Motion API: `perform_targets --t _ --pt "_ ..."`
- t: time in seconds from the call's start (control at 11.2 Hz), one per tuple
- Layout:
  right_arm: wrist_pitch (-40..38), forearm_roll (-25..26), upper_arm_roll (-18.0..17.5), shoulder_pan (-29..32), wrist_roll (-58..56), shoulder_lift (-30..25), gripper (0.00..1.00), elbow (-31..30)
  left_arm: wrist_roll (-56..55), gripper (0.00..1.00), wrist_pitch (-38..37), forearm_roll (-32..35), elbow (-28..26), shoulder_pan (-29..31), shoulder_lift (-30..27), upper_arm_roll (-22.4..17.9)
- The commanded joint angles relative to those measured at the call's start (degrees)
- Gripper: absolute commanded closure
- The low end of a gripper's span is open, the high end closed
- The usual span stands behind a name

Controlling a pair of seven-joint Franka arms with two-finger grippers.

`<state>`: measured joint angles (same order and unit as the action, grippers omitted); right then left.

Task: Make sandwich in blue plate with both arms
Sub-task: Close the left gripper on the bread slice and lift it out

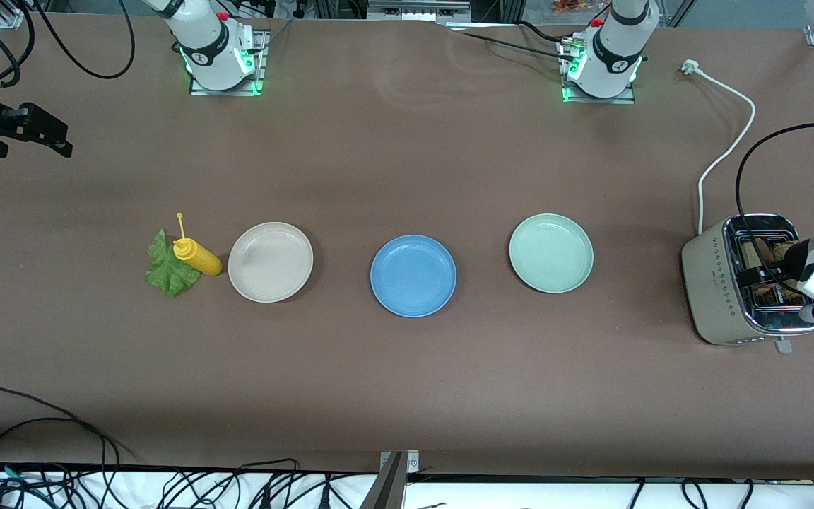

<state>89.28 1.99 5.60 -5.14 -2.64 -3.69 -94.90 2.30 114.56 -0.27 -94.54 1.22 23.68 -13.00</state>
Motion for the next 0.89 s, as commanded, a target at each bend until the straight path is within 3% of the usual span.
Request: perform_targets --t 0.0,0.27,0.36,0.8 --pt "-1.22 -0.85 -0.06 0.22 -0.43 0.53 0.0 1.65 4.9 0.66 -0.21 1.06 0.06 0.8 0.23 -0.27" --pt "-1.22 -0.85 -0.06 0.22 -0.43 0.53 0.0 1.65 4.91 0.92 -1.79 1.06 0.23 0.8 0.23 -0.27" --pt "-1.22 -0.85 -0.06 0.22 -0.43 0.53 0.0 1.65 4.91 0.97 -1.88 1.06 0.23 0.8 0.14 -0.35" --pt "-1.13 -0.85 0.03 0.22 -0.34 0.53 0.0 1.65 4.73 1.0 -3.29 1.06 1.11 0.54 -1.17 -0.44"
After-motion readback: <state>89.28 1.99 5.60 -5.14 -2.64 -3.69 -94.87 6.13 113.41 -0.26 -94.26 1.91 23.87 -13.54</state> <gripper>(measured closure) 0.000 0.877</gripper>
